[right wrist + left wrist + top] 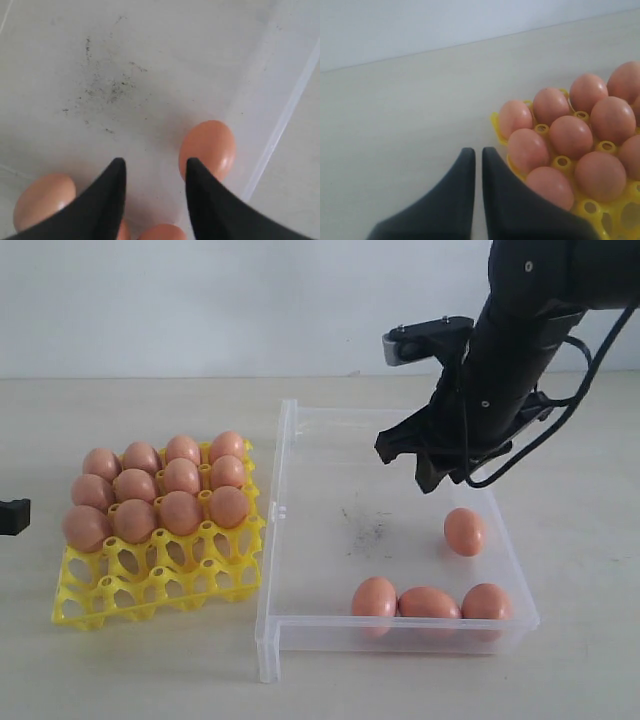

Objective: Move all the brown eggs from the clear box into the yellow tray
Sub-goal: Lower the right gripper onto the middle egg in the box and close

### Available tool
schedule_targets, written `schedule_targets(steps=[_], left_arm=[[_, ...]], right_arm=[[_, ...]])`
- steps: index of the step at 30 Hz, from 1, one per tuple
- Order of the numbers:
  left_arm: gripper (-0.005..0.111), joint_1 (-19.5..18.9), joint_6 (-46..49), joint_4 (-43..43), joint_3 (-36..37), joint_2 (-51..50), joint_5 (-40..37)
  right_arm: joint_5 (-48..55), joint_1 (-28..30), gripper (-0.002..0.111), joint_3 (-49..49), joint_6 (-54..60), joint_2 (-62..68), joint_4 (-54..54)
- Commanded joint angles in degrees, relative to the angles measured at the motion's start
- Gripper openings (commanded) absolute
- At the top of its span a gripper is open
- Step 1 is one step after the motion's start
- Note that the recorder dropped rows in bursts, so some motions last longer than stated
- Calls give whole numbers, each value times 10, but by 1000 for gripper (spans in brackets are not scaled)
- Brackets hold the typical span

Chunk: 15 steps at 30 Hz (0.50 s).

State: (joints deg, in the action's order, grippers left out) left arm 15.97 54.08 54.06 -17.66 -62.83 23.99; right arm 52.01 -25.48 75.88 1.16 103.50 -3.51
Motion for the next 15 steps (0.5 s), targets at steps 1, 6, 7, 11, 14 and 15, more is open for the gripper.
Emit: schedule_targets(steps=[1, 6, 7, 11, 14, 15], left_arm=[[4, -1, -6, 0, 2, 4, -5], [4, -1, -6, 0, 2, 4, -5], [4, -1, -6, 0, 2, 4, -5], [4, -1, -6, 0, 2, 4, -5], [4, -1, -6, 0, 2, 4, -5], [4, -1, -6, 0, 2, 4, -5]], right_arm=[[-3, 3, 51, 4, -40, 19, 21], [-5, 3, 51, 4, -68, 49, 35], [-9, 3, 51, 4, -68, 54, 35], [-16, 3, 51, 4, -80, 75, 52], [-15, 3, 51, 4, -116, 86, 84], [-15, 3, 51, 4, -122, 90, 91]])
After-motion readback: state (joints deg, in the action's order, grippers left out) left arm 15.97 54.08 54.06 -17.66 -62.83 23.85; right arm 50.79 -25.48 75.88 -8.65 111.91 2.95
